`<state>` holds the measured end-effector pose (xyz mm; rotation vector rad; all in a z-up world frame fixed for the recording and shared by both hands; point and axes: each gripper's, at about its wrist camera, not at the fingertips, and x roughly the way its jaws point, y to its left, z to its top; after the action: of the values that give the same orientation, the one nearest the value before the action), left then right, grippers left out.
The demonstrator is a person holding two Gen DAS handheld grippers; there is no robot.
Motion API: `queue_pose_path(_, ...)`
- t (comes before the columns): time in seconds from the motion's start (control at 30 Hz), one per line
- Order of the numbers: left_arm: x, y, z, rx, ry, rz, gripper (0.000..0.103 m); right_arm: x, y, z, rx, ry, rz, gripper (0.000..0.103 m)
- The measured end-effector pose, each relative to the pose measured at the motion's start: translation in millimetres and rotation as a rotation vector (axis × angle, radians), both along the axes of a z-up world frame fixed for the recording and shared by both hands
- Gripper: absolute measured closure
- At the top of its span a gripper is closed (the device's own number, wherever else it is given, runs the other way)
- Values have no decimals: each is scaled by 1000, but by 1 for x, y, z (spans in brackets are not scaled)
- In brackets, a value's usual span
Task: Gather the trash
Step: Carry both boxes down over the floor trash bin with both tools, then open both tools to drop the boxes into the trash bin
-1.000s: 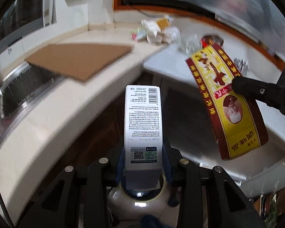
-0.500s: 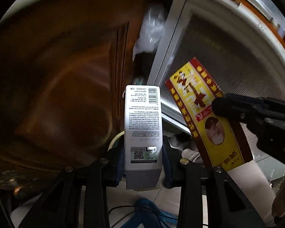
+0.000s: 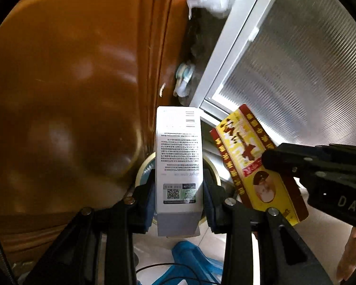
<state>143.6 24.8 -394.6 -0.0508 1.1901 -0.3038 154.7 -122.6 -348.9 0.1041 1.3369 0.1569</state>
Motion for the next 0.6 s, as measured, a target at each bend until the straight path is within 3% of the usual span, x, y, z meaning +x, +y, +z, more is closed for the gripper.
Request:
queue_pose_path(0.43, 13, -4, -14, -7, 67, 2, 68, 24, -1, -32, 4, 73, -36, 73)
queue_pose_path(0.6, 17, -7, -22, 26, 93, 5, 52, 24, -6, -30, 8, 67, -42, 73)
